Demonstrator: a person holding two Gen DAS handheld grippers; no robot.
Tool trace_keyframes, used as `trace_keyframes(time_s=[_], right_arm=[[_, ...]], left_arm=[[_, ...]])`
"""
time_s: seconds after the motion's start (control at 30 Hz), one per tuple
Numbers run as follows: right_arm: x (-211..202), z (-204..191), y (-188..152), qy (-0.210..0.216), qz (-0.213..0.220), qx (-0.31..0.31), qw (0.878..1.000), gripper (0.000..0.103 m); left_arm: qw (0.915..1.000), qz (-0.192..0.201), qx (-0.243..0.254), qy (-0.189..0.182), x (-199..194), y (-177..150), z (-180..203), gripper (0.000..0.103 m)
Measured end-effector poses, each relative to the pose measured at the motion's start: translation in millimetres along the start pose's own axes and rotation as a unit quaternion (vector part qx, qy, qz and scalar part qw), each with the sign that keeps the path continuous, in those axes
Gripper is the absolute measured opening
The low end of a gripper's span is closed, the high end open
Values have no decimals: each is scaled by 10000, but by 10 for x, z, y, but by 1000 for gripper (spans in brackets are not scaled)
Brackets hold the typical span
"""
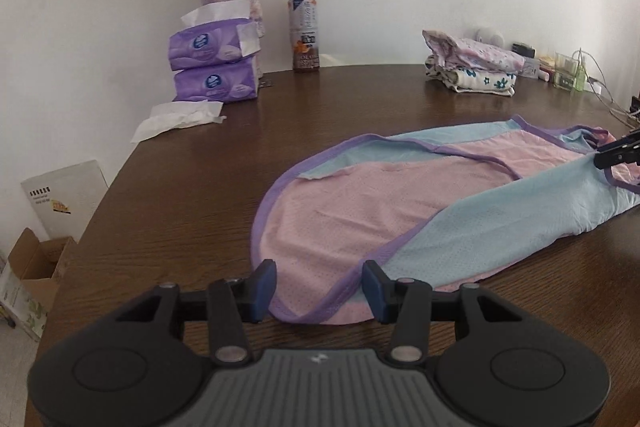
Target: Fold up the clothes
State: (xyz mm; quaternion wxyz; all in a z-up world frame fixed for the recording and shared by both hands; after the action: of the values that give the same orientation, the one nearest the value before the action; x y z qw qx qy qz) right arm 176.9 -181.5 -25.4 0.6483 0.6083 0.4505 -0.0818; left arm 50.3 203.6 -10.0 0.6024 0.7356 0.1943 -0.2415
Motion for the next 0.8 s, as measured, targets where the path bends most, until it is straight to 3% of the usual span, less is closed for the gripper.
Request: trace_keyframes(time_s=[0.2,0.27,0.43,0.6,0.8], right_arm=[[-216,-32,33,-265,245,311,9989,36],[-249,-70,49,-293,318,380,9983,37],[-209,-242,20,-239,345,466,9980,37],[-87,-341,-96,-249,252,601,9976,37],[-45,-301,-208,-311,140,750,9966,37]], left_arm=[[9983,272,117,-495,-24,67,31,45],[9975,195,216,-640,38,56,51,36],[9945,21,469,-940,103,-11,95,2],[9924,112,518,-1111,-19,-31,54,1],[9927,-96,463,-1109,-92,-108,-69,1]])
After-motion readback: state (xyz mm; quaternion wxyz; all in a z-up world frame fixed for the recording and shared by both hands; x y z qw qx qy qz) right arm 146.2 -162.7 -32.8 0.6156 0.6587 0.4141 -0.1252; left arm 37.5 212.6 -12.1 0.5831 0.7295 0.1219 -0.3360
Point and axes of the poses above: each gripper's, at about its wrist camera, not at the fingertips, and x roughly the way its jaws point, z to its right, y to its top, the point moved 6 cm from there along x, roughly the way its jaws point, and after that the axes turned 8 degrees about x, right-handed, at the moved point
